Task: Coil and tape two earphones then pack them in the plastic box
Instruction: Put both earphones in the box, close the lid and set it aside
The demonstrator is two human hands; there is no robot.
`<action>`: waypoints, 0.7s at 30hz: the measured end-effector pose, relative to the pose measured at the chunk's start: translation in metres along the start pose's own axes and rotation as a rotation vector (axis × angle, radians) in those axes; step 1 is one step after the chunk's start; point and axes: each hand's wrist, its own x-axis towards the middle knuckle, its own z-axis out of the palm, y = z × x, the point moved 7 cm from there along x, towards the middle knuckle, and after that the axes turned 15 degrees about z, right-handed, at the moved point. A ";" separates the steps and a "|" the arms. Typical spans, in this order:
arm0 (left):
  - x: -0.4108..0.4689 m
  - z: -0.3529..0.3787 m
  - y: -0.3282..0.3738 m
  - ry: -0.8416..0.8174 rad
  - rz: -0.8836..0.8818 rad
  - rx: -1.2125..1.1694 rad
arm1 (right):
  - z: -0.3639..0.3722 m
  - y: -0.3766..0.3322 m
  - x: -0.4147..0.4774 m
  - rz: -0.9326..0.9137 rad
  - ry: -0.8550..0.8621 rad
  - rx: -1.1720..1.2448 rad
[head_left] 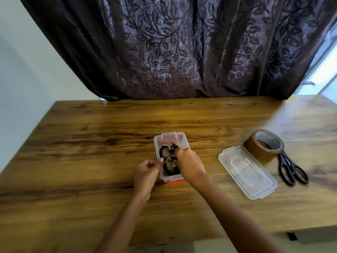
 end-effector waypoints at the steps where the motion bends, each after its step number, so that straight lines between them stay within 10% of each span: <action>1: 0.000 0.000 0.000 -0.002 0.000 0.001 | 0.000 0.000 0.000 -0.002 -0.009 0.004; 13: 0.001 0.000 0.003 -0.012 0.027 0.011 | -0.044 0.030 -0.025 -0.039 0.329 0.286; 21: 0.002 0.002 0.002 -0.006 0.057 0.006 | -0.021 0.142 -0.041 0.391 0.262 0.132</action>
